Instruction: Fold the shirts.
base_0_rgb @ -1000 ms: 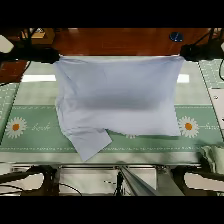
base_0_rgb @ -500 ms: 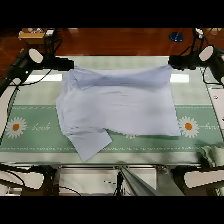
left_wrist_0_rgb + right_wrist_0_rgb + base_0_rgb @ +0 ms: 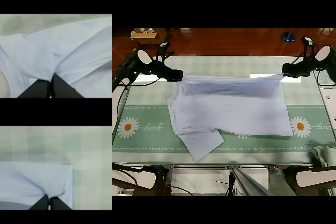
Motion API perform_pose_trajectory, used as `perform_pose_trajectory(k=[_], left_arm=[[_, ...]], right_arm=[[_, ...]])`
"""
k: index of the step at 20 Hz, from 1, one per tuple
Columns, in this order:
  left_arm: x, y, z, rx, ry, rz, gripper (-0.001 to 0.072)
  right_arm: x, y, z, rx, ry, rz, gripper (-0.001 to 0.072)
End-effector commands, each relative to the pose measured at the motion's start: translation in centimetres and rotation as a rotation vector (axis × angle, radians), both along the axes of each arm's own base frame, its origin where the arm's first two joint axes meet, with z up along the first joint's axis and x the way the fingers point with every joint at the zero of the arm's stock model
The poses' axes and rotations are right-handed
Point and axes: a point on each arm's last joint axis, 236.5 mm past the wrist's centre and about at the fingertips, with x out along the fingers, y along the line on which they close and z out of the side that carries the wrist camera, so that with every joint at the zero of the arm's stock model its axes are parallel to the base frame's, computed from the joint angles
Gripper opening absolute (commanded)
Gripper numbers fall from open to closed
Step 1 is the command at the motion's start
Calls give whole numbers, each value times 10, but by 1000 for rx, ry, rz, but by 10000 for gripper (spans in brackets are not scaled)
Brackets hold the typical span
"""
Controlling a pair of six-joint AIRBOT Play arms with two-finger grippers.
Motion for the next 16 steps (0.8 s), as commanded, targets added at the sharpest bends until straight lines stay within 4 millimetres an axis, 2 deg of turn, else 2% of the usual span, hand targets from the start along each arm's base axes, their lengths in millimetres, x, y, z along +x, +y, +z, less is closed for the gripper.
perform_pose_trajectory(k=[1,6,8,9,11,12,13,14,15,16], left_arm=[[-17,0,-11,-10,90,8,19],[-15,-8,-19,-27,102,26,20],[-20,-7,-25,-32,134,37,48],[-23,-3,-24,-29,145,38,176],[-30,16,-16,-18,179,51,491],[-38,35,-9,3,209,63,543],[-51,54,-5,17,254,80,545],[-74,75,-2,19,330,105,545],[-99,87,-1,-10,406,133,543],[-120,93,1,-67,451,173,541]], right_arm=[[-17,10,-20,32,99,31,21],[-18,17,-51,87,167,-9,23],[-18,16,-51,89,167,-16,37],[-17,12,-45,83,157,-19,132],[-26,-1,-23,30,137,58,422],[-40,-20,-13,-39,157,94,458],[-60,-48,-5,-130,212,94,457],[-86,-82,4,-237,296,76,457],[-111,-113,13,-309,368,21,454],[-127,-132,20,-299,375,-106,425]])
